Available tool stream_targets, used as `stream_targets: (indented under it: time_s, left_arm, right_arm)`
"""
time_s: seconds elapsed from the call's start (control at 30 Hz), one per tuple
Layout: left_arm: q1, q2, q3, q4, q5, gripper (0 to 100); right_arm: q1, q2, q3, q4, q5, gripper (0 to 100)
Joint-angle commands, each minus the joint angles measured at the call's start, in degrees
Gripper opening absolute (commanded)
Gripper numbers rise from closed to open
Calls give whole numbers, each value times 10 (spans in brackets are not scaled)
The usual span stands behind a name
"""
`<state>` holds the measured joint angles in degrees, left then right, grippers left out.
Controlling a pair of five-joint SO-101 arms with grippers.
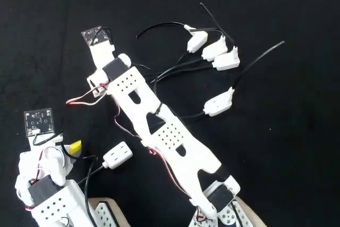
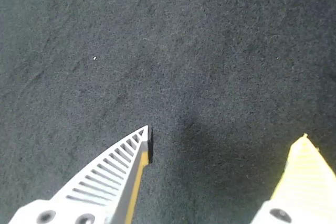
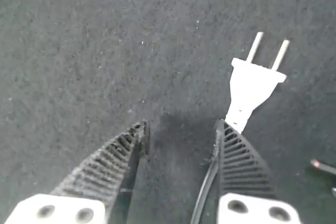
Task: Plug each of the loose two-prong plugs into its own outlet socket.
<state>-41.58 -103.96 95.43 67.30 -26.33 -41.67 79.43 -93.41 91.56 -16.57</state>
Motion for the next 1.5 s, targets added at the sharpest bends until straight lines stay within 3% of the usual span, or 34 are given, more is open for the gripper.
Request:
stream_targets:
  time_s: [0.0, 0.17, 0.43, 0.6, 0.87, 1.07, 1.3, 1.47]
  left_arm:
    - [2, -4, -2, -7, -3, 396]
    - [2, -4, -2, -7, -3, 396]
    - [1, -4, -2, -7, -3, 396]
    - [1, -4, -2, -7, -3, 396]
    - [0, -4, -2, -7, -3, 396]
    - [0, -4, 0, -7, -3, 396]
    - [4, -4, 0, -7, -3, 396]
    - [5, -4, 1, -10, -3, 396]
  right_arm:
    - [2, -60, -25, 25, 6, 202]
    - [-17, -72, -23, 34, 5, 202]
    - [59, -32, -22, -24, 5, 202]
    - [59, 22, -22, -80, 6, 202]
    - [51, 45, -22, -82, 39, 200]
    - [50, 48, -22, -82, 45, 7]
    - [47, 33, -26, -52, 83, 12]
    - [-6, -34, -26, 66, 246, 11]
